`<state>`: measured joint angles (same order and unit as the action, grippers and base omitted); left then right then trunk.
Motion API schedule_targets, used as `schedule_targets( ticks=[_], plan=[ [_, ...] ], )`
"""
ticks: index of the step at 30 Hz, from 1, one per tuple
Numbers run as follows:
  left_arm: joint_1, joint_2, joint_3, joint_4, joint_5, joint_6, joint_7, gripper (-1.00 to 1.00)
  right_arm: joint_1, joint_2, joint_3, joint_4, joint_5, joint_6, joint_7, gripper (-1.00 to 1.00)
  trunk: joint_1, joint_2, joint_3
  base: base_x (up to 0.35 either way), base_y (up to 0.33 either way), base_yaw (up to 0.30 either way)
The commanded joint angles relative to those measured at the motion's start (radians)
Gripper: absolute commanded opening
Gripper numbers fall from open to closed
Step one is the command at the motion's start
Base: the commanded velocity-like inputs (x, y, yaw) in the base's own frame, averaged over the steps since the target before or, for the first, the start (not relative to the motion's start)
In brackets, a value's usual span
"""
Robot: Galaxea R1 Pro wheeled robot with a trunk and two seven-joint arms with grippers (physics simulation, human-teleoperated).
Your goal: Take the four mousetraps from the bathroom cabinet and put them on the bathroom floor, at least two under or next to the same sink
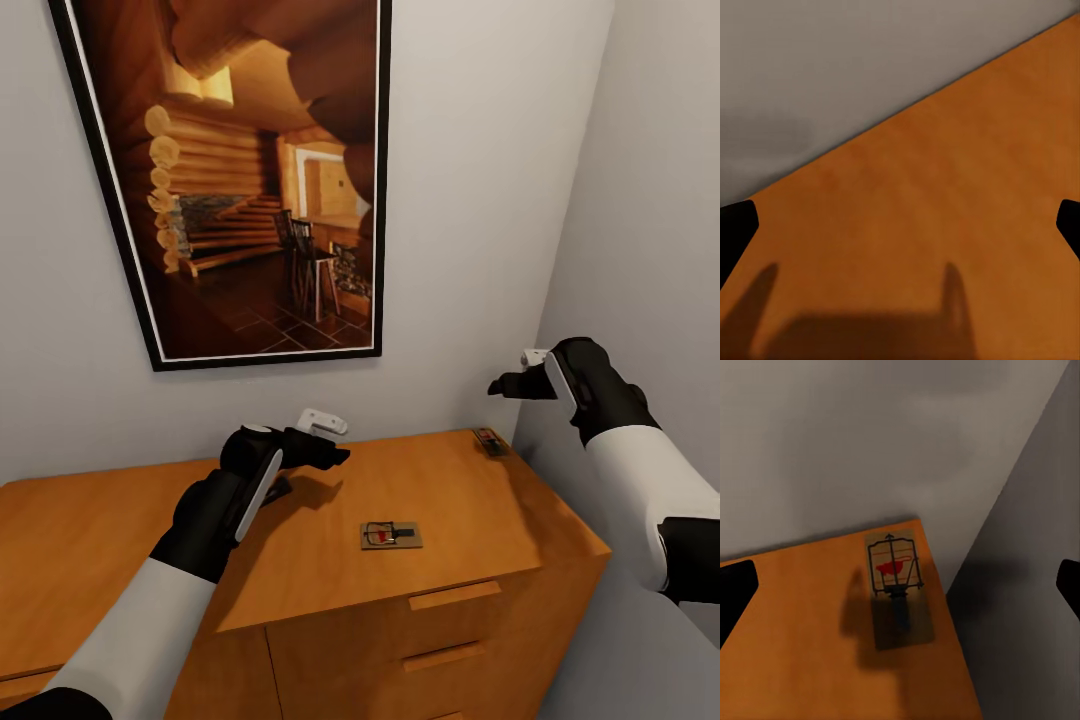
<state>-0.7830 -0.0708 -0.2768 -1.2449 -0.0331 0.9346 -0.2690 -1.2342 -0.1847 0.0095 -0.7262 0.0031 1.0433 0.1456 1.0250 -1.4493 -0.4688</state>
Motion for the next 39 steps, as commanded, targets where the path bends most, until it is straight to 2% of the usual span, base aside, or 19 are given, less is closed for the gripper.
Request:
schedule_targets(
  ticks=[1, 28, 39],
  plan=[
    [-0.001, 0.0, 0.0, -0.001, -0.004, 0.004, -0.004, 1.0, -0.001, -0.001, 0.001, -0.001, 0.001, 0.004, 0.003, 1.0, 0.0, -0.001, -0.001, 0.0, 0.0, 0.0],
    [-0.001, 0.0, 0.0, -0.001, -0.001, 0.004, -0.003, 1.0, -0.001, -0.002, 0.002, 0.011, -0.008, 0.004, 0.006, 1.0, 0.0, -0.001, -0.001, 0.0, 0.0, 0.0],
    [-0.001, 0.0, 0.0, -0.001, 0.0, 0.004, -0.004, 1.0, -0.001, -0.002, 0.002, 0.012, -0.009, 0.004, 0.006, 1.0, 0.0, -0.001, -0.001, 0.11, 0.0, 0.0]
  ],
)
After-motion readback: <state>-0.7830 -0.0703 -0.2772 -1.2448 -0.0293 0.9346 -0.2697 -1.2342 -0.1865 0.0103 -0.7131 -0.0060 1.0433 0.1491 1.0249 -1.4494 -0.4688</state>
